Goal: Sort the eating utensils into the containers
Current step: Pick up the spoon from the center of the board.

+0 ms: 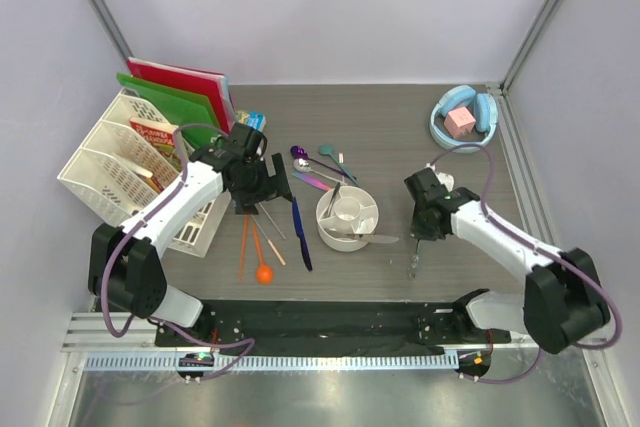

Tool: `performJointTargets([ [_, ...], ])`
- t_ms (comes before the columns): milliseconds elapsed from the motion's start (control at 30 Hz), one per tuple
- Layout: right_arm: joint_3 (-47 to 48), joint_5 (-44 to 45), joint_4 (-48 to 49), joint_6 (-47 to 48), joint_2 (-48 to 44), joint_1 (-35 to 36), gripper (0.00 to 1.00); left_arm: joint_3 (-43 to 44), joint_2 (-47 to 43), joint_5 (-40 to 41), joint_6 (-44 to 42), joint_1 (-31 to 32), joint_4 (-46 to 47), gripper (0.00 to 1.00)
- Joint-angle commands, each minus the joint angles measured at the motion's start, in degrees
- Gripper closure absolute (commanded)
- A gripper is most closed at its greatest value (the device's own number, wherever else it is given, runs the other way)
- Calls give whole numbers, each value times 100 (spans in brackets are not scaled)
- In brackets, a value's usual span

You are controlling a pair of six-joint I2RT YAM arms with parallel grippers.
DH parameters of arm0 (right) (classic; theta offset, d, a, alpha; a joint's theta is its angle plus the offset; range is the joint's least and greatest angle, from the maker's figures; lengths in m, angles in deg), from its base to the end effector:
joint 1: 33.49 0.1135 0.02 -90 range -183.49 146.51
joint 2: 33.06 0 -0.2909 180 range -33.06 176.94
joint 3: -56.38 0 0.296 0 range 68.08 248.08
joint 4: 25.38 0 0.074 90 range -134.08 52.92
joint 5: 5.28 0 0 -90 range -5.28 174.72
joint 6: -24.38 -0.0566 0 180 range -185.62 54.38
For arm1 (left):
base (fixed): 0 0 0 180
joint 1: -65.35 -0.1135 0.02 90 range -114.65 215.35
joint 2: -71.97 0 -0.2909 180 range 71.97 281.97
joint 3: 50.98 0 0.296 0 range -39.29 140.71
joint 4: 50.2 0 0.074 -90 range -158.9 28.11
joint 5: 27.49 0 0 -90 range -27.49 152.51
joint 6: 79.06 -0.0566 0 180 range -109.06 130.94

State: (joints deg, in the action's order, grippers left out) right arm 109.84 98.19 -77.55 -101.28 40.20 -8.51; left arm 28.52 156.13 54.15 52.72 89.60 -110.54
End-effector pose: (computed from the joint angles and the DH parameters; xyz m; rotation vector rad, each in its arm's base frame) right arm 0.2364 0.0956 0.1691 0.3075 2.7357 -0.0601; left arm 0.3069 -0.1473 0.2610 -0.3831 2.7837 -0.5116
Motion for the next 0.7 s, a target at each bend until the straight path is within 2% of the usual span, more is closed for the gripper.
performJointTargets([
  [0,911,621,-373,252,-637,25,99,110,-5,-175,6,10,109,1],
  [100,1447,578,-611,349,-689,25,99,110,39,-236,6,10,101,1],
  [267,2107,525,-366,480,-804,25,99,31,22,-280,32,10,136,1],
  [500,3293,375,-67,990,-207,43,99,-5,-40,-254,58,9,136,1],
  [667,3603,147,363,964,311,183,99,13,-66,-175,76,10,101,1],
])
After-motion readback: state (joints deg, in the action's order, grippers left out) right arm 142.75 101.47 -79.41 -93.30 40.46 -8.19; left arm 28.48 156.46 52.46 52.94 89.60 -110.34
